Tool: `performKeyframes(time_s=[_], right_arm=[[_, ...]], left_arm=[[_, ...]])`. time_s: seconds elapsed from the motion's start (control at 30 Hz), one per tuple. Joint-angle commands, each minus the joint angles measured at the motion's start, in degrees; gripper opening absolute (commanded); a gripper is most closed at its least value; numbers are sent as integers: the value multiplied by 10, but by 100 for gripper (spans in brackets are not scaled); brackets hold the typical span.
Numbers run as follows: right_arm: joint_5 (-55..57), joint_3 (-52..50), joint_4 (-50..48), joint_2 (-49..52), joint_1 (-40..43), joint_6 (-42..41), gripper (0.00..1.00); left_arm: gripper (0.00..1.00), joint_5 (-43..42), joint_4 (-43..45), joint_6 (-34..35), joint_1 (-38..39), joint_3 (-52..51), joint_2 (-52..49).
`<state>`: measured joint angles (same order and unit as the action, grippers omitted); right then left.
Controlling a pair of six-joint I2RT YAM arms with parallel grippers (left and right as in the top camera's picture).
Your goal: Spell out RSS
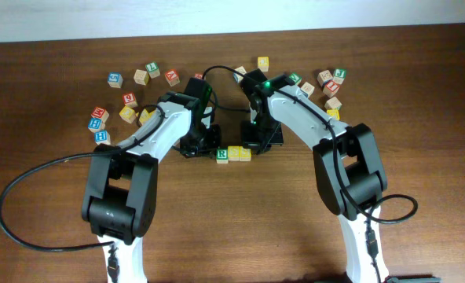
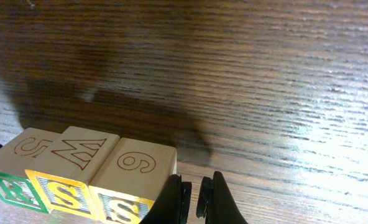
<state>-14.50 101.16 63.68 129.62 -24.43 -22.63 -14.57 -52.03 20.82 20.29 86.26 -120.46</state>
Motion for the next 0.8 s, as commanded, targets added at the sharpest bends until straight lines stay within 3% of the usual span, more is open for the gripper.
performKeyframes(time_s=[0.0,0.53,0.77], right_arm=[[-16,-4,-7,10,0,28,4],[8,2,9,6,2,27,4],[62,57,75,6,2,27,4]], left_arm=[[0,-11,1,6,7,8,-7],[0,35,-52,2,-29,44,-7],[0,54,-101,-5,-30,78,21]])
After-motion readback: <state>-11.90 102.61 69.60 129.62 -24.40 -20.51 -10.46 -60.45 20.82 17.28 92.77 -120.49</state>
